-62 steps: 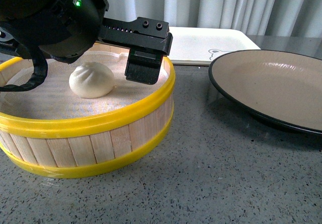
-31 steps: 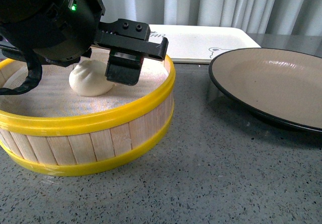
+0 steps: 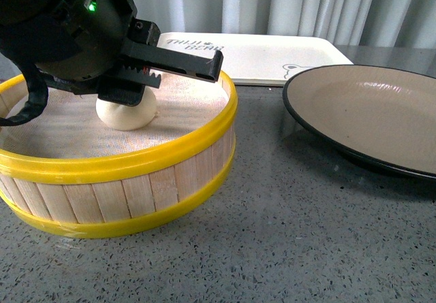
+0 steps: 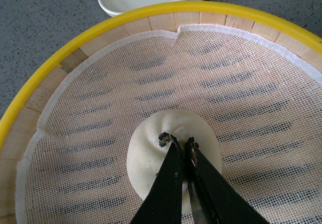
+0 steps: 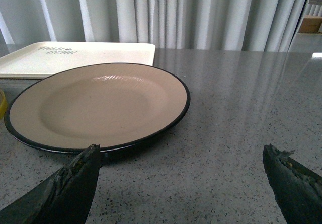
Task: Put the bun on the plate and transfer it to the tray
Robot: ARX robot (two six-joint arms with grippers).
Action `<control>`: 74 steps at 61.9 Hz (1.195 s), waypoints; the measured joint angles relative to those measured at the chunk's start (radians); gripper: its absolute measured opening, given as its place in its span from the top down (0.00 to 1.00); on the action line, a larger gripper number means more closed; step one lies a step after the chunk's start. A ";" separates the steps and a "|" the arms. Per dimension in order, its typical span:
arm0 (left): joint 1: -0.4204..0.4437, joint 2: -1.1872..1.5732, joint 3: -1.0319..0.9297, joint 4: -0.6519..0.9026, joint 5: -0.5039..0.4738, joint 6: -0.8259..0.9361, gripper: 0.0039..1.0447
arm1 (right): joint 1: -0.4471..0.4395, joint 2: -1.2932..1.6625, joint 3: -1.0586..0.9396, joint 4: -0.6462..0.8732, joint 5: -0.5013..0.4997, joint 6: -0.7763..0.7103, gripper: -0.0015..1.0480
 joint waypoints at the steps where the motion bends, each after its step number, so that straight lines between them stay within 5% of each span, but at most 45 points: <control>1: 0.000 -0.001 0.001 -0.001 0.000 0.001 0.97 | 0.000 0.000 0.000 0.000 0.000 0.000 0.08; 24: -0.024 -0.023 0.203 -0.068 -0.011 0.038 0.97 | 0.000 0.000 0.000 0.000 0.000 0.000 0.08; 44: -0.289 0.183 0.581 -0.105 -0.001 0.080 0.97 | 0.000 0.000 0.000 0.000 0.000 0.000 0.08; 74: -0.401 0.372 0.587 0.001 -0.015 0.103 0.97 | 0.000 0.000 0.000 0.000 0.000 0.000 0.08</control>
